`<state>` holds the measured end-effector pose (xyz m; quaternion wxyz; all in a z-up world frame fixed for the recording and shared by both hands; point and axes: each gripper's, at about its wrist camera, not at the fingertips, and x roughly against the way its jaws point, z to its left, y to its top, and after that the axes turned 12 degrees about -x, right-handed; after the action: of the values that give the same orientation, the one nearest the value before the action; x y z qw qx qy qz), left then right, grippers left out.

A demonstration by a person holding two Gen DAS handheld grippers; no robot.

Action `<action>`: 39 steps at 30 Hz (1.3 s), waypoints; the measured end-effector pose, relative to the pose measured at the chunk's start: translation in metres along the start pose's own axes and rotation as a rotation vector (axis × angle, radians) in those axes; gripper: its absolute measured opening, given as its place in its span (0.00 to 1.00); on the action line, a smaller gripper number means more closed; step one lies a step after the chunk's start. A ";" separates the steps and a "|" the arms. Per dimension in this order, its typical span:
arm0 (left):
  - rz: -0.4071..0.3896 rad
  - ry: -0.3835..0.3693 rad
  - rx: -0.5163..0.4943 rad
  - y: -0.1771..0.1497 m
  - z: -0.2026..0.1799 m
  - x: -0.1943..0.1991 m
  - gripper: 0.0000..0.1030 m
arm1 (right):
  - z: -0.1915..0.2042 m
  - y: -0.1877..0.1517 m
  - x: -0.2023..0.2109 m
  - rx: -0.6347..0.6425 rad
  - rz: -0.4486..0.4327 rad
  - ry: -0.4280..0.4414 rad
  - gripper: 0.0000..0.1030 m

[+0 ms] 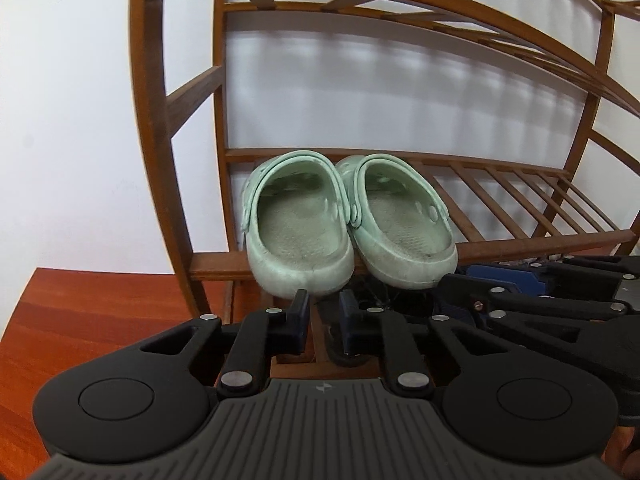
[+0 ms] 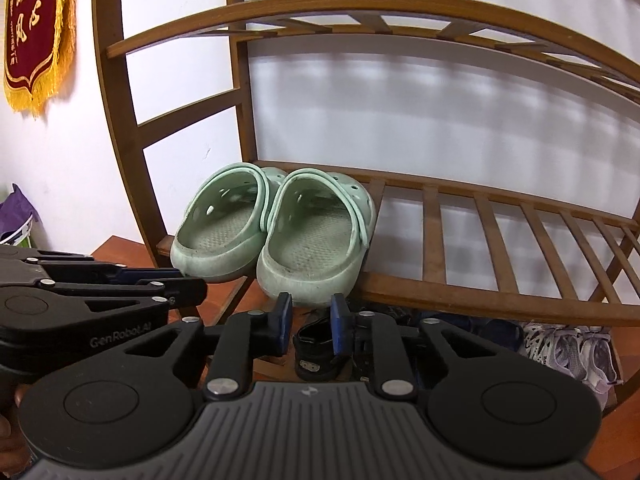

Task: Organize scattered shoes
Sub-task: 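Lower the clogs onto the upper shelf and open both tools, then withdraw both tools and lower them toward the pink fluffy slippers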

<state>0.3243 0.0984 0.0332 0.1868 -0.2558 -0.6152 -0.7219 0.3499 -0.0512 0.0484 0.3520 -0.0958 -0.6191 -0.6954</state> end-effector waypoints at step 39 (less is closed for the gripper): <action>0.010 0.008 0.045 0.024 0.023 -0.036 0.27 | -0.006 0.027 -0.057 0.011 0.001 0.001 0.23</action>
<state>0.3699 0.1153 0.0331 0.1985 -0.2519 -0.6295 -0.7078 0.4102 -0.0351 0.0365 0.3532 -0.0937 -0.6228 -0.6919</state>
